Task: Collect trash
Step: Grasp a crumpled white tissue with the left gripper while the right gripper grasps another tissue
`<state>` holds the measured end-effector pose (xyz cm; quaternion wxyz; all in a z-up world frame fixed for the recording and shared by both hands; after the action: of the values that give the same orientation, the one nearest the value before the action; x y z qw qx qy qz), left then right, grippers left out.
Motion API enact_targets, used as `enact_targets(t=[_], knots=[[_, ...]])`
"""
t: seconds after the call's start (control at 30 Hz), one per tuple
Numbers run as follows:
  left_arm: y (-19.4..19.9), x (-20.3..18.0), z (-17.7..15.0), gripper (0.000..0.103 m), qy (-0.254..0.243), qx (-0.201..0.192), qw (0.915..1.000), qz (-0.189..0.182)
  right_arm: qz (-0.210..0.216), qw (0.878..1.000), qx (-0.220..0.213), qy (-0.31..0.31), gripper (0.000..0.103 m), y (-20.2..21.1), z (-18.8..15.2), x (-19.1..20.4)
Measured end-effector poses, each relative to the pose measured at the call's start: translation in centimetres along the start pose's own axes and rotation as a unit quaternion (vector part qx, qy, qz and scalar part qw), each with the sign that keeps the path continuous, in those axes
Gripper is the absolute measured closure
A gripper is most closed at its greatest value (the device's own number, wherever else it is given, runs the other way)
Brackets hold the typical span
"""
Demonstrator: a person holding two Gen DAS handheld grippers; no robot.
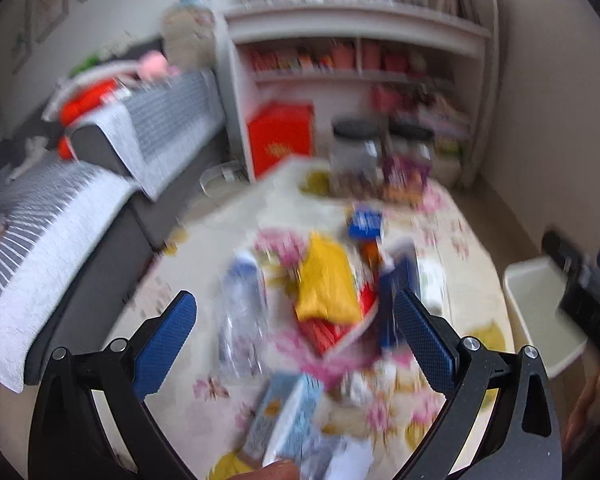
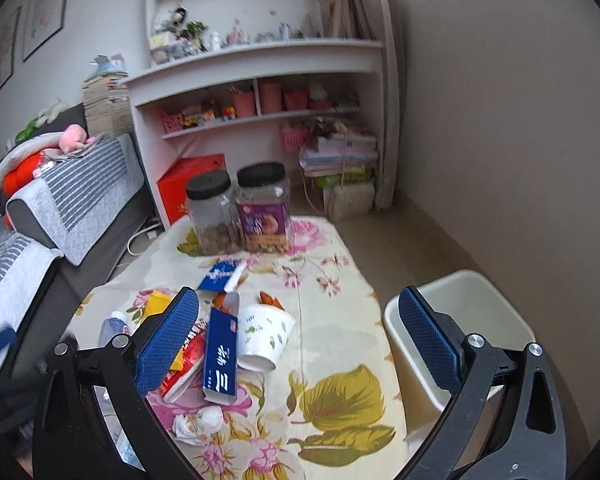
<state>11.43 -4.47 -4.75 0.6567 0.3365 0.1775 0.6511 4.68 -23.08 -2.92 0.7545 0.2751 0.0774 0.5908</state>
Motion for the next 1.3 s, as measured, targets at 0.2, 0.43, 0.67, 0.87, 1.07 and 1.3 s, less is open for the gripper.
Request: enact_targets(t=[0.2, 0.43, 0.67, 0.87, 1.07, 1.3], knots=[[-3.2, -2.1, -4.5, 0.007, -0.085, 0.125, 0.9879, -0.034, -0.031, 0.999, 0.036, -0.016, 0.007, -0.9, -0.3, -2.3], [-5.2, -4.3, -10.8, 0.007, -0.167, 0.229, 0.9575, -0.053, -0.026, 0.992, 0.120, -0.036, 0.007, -3.1, -2.0, -3.8], [-5.1, -5.8, -14.0, 0.030, -0.217, 0.252, 0.9406, -0.068, 0.023, 0.966, 0.249, -0.067, 0.007, -6.7, -6.2, -3.3], [-3.9, -5.8, -14.4, 0.047, -0.225, 0.241, 0.9397, -0.090, 0.049, 0.944, 0.318, -0.079, 0.007, -8.6, -9.4, -1.9], [-1.0, -1.6, -10.4, 0.048, -0.152, 0.194, 0.9607, -0.127, 0.069, 0.924, 0.358, -0.116, 0.007, -10.0, -11.5, -0.9], [-1.4, 4.3, -6.0, 0.047, -0.045, 0.153, 0.9819, -0.102, 0.097, 0.902, 0.383, -0.177, 0.015, -12.0, -14.2, 2.3]])
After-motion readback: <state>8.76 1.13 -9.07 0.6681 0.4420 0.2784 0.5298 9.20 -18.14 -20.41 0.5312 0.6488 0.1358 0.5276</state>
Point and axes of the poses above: each gripper's, at about its wrist camera, not at the fingertips, and y roughly against the way its jaws point, x to its left, z to its top, the point moved 4 cm from there along -y, roughly the way its jaws point, and after that the axes turned 12 degrees about z, right-handed, at the moved point
